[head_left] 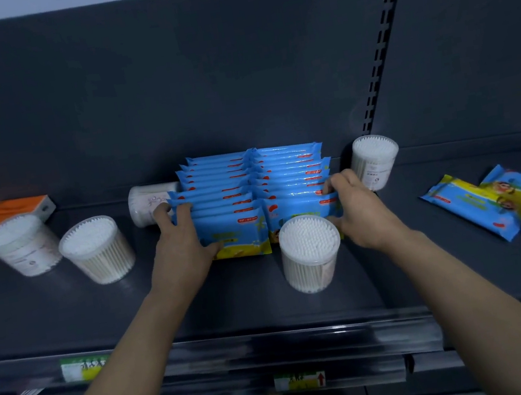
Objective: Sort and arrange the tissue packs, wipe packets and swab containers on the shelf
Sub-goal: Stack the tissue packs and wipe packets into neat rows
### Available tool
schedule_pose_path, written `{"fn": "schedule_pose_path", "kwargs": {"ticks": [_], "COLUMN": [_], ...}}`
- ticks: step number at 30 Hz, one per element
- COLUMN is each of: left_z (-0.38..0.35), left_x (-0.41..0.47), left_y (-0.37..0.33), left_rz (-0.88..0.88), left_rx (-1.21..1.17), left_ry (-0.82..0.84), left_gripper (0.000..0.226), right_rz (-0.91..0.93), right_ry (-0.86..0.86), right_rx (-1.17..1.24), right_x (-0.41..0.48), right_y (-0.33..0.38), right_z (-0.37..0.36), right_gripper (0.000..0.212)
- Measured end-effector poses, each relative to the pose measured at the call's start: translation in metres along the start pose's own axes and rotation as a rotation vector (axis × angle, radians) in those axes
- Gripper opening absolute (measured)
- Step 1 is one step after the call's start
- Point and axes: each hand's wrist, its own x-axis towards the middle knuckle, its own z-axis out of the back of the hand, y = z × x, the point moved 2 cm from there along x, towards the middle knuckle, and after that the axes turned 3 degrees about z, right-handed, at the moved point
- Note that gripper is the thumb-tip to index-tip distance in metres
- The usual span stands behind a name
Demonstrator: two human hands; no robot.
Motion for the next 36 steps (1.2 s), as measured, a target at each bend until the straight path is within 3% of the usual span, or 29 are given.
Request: {"fn": "schedule_pose_path", "kwargs": {"ticks": [8, 12, 18, 24, 36], "left_z": [0.006, 0.017, 0.061, 0.113, 0.19], "left_x": [0.002, 0.005, 0.013, 0.026, 0.051], "left_y": [0.004, 0.013, 0.036, 0.104, 0.232], "left_rz": [-0.049, -0.077, -0.225, -0.259, -0.046], "left_rx": [0.053, 0.082, 0.009, -0.068, -0.006], "left_ry": [0.061, 0.119, -0.025, -0.116, -0.268], "left_gripper": [0.081, 0.084, 0.051, 0.036, 0.034], "right_rz": [-0.028, -0.038, -0.05, 0.032, 0.323], "right_ry": [0.021, -0.069, -0.271, -0.196, 0.019], "right_rx": [-0.101, -0.117, -0.196, -0.223, -0.216], "right_x": [-0.003, -0.003, 0.012, 0.047, 0.134], "right_y": [0.012, 0.026, 0.094, 0.189, 0.34], "right_z": [0.01, 0.026, 0.022, -0.028, -0.121], "right_gripper": [0.047, 0.038, 0.03, 0.035, 0.043]}}
